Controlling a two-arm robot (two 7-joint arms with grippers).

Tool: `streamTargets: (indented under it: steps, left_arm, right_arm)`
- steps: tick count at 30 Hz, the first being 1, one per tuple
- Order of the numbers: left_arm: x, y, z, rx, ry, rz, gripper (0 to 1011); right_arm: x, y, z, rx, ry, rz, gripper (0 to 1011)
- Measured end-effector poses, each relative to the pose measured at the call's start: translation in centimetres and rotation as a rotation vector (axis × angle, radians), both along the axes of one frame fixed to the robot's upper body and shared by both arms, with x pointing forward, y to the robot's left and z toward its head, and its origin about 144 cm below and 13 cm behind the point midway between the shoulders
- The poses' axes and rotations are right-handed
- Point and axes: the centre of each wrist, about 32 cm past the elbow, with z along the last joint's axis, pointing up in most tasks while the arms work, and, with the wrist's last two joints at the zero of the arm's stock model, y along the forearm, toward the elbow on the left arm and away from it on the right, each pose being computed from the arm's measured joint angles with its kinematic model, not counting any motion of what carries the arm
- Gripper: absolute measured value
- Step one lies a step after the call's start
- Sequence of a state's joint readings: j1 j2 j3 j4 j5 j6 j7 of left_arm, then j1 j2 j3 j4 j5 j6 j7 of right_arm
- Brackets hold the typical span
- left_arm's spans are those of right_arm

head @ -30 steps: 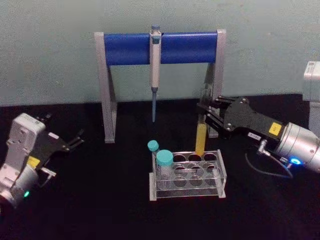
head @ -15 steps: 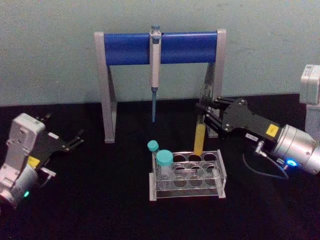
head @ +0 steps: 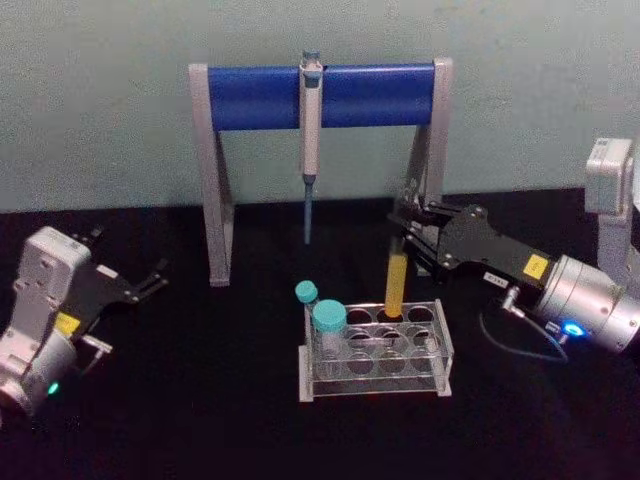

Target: Pick up the test tube from the test tube rack, shake it, then place it back into the test tube rack.

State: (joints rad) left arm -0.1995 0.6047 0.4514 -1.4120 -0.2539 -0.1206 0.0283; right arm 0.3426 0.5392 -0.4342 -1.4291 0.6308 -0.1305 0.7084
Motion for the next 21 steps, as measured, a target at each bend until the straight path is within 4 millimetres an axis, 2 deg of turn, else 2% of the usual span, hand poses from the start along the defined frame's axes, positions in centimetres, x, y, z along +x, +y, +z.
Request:
streamTargets:
  steps: [21]
  left_arm:
    - [0.0, 0.0, 0.0, 0.0, 0.0, 0.0, 1001]
  right_arm:
    - [1.1, 0.5, -1.4, -0.029, 0.051, -0.003, 229]
